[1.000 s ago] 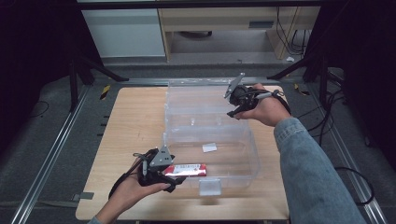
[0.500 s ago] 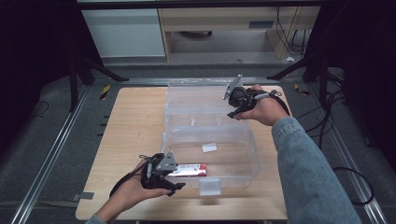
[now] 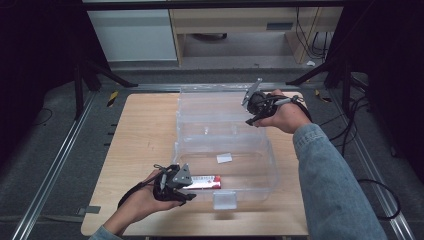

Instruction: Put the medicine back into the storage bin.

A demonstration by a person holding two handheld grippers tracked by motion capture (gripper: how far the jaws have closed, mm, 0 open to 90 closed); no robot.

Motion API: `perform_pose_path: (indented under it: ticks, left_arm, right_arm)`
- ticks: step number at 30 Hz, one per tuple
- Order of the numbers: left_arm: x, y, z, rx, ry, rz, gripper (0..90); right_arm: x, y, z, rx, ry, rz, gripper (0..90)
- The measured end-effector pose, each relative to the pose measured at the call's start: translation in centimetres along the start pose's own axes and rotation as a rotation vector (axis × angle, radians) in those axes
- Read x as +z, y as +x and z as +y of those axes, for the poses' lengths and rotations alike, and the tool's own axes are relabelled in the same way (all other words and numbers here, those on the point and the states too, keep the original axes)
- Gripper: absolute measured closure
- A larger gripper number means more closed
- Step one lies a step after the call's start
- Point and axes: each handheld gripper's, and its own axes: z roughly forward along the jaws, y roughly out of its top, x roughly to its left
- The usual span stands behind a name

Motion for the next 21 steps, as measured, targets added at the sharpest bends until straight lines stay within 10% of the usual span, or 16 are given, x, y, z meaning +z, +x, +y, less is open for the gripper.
perform_pose_path:
  ticks: [21]
  left_arm:
    - [0.04,0.16,0.69,0.038,0.023,-0.083,79.2]
  right_arm:
    - [0.59,0.07,0.43,-0.045,0.034,-0.017,71.9]
